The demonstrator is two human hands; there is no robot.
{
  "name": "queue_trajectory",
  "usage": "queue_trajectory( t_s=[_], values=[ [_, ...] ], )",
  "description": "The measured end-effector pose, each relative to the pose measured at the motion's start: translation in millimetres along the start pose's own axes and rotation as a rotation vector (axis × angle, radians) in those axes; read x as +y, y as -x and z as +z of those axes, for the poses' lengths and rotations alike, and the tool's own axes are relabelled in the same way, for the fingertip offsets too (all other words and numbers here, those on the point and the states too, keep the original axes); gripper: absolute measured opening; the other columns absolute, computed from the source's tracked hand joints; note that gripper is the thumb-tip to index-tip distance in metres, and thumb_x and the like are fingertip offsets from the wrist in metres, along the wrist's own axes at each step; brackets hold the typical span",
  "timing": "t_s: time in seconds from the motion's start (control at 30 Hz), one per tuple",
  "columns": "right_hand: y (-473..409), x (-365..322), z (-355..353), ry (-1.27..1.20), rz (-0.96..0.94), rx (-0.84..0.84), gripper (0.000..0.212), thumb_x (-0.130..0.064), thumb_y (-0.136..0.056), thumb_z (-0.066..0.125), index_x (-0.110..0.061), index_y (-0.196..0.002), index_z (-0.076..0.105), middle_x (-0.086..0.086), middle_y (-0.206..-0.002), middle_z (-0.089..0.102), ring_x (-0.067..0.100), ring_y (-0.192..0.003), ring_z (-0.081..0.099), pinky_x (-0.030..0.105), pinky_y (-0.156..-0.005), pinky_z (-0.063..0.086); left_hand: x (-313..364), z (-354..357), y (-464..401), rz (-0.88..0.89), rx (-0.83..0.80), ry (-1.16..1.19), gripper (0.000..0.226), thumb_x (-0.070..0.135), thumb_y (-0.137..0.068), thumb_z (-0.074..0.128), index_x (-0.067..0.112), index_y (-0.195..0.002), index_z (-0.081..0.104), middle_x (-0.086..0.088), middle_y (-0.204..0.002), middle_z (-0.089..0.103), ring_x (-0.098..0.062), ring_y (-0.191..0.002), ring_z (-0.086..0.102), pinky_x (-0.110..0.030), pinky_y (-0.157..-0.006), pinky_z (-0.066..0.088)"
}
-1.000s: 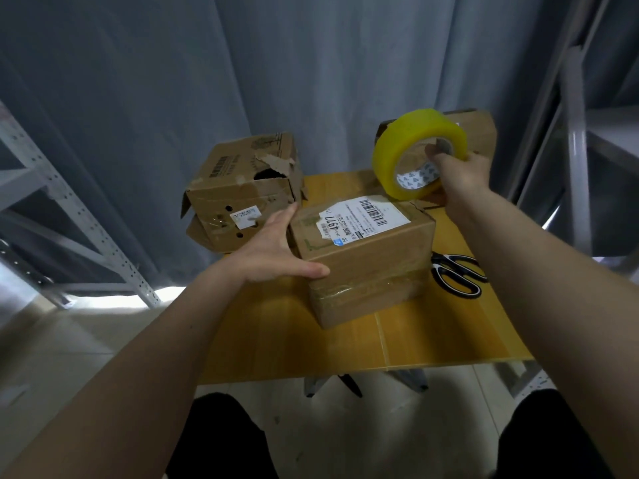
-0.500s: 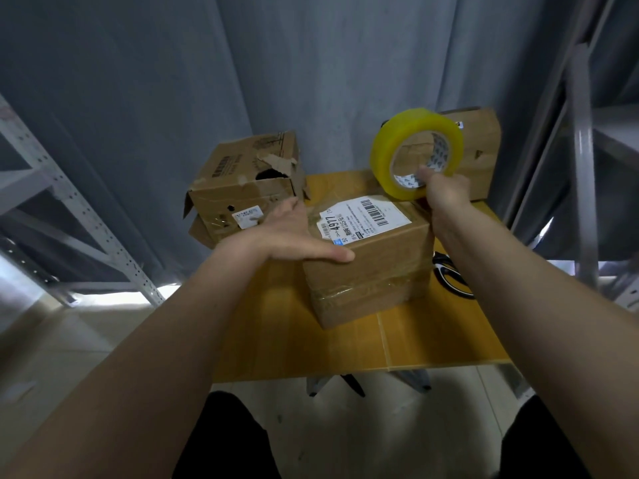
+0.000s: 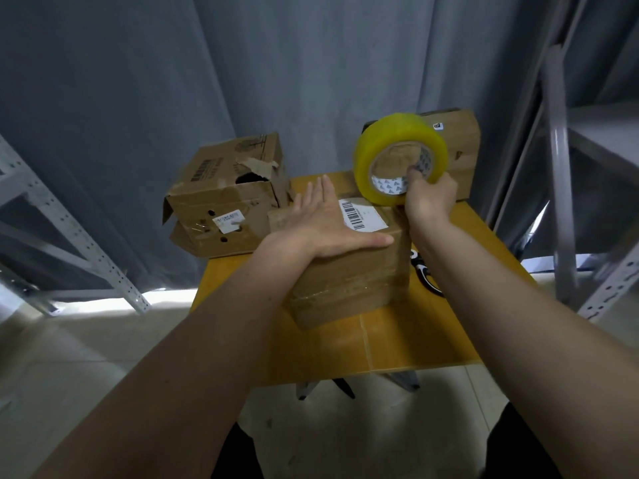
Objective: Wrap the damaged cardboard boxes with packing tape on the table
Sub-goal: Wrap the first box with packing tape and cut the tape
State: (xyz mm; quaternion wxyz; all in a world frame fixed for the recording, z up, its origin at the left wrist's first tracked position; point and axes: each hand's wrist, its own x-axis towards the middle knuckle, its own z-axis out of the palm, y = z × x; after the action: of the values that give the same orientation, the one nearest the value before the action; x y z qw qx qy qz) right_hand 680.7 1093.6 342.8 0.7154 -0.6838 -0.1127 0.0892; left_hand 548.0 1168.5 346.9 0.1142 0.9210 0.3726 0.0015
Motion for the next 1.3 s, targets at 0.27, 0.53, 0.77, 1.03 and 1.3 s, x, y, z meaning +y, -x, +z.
queue_trajectory(
  t_s=[0.27,0.53,0.77,1.03,1.3],
  values=[
    [1.3,2.5,-1.3,0.099,-0.060,-0.103,0.010,-0.027,-0.089,0.062,-0.022,-0.097,0.057,-0.002,-0.096,0.063,0.024,-0.099,0.063,0.038,-0.093,0.049,16.6,-4.0,-9.9,0.074,-0.033,-0.059,0.134,0.098,-0.053,0.044,0.023,-0.157,0.005,-0.008,-0.163,0.006,-0.030,-0.150,0.005,-0.046,-0.121,0.008],
    [-1.6,-4.5,-0.1,0.058,0.080,-0.261,0.018,-0.022,-0.083,0.069,-0.024,-0.069,0.058,0.000,-0.081,0.067,0.027,-0.092,0.067,0.040,-0.085,0.056,15.3,-2.9,-12.8,0.085,-0.060,-0.142,0.125,0.098,-0.056,0.039,0.027,-0.156,0.013,-0.009,-0.162,0.014,-0.031,-0.147,0.013,-0.047,-0.120,0.011],
    [-15.4,-18.6,-13.4,0.047,-0.024,-0.310,0.021,-0.017,-0.093,0.055,-0.028,-0.075,0.057,0.007,-0.087,0.066,0.029,-0.082,0.068,0.043,-0.063,0.060,12.2,-3.5,-11.4,0.087,-0.065,-0.116,0.136,0.096,-0.054,0.048,0.019,-0.156,0.000,-0.006,-0.164,0.003,-0.025,-0.150,0.004,-0.046,-0.121,0.004],
    [-24.0,-8.7,-24.7,-0.229,0.347,-0.232,0.020,-0.023,-0.096,0.056,-0.024,-0.080,0.044,0.005,-0.089,0.060,0.024,-0.071,0.067,0.030,-0.041,0.053,12.8,-2.0,-11.1,0.060,-0.098,-0.095,0.150,0.099,-0.044,0.042,0.014,-0.153,-0.014,-0.004,-0.163,-0.012,-0.023,-0.151,-0.005,-0.044,-0.121,0.000],
    [-28.6,22.3,-25.4,-0.257,0.269,0.015,0.024,-0.036,-0.093,0.060,-0.020,-0.109,0.052,0.007,-0.103,0.064,0.024,-0.075,0.068,0.027,-0.041,0.052,12.6,-3.8,-10.7,0.065,-0.111,-0.121,0.143,0.098,-0.050,0.041,0.014,-0.155,-0.008,-0.005,-0.164,-0.009,-0.026,-0.151,-0.003,-0.046,-0.121,0.001]
  ],
)
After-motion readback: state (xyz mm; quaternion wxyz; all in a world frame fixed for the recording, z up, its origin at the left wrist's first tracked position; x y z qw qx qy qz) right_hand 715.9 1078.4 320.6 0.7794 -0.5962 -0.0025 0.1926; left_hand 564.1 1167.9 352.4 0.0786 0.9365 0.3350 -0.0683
